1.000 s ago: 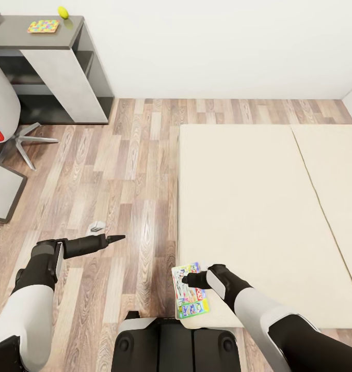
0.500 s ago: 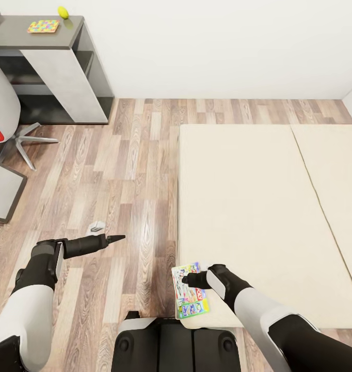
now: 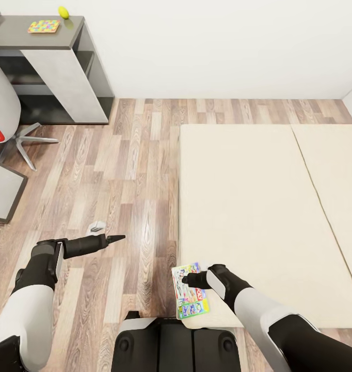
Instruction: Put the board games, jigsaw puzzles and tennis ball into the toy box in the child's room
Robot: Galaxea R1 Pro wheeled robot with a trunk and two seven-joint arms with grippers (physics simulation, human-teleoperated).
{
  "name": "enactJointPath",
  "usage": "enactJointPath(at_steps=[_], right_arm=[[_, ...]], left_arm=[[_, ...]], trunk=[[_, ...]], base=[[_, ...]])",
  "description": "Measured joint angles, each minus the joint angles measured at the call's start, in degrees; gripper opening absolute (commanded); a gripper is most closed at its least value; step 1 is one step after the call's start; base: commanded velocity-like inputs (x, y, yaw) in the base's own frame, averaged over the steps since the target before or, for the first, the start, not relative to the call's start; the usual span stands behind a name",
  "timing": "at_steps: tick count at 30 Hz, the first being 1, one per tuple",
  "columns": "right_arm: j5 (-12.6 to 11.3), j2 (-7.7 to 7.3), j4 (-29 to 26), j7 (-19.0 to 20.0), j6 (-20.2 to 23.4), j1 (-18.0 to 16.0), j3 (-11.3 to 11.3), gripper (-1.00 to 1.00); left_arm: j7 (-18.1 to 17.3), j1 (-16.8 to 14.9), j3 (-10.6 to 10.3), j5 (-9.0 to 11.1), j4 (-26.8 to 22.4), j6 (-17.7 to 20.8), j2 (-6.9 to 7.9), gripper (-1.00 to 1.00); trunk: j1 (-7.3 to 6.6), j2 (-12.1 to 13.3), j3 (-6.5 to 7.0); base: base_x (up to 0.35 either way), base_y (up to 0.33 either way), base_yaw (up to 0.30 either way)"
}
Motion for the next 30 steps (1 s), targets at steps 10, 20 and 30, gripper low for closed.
enactJointPath(at_steps=[10,20,30], right_arm=[[0.01,0.0,0.0,0.0,0.0,0.0,-0.03,1.0],[-0.01,-0.07,0.0,0.0,0.0,0.01,-0.03,1.0],[-0.01,-0.08,0.0,0.0,0.0,0.01,-0.01,1.0]], left_arm=[[0.0,0.01,0.01,0.0,0.0,0.0,0.0,1.0],[0.01,0.01,0.01,-0.02,0.0,0.0,0.0,1.0],[0.02,0.01,0.0,0.0,0.0,0.0,0.0,1.0]], trunk=[[0.0,0.0,0.0],[0.0,0.0,0.0],[0.0,0.0,0.0]], base=[[0.0,0.0,0.0],[0.0,0.0,0.0],[0.0,0.033,0.0]])
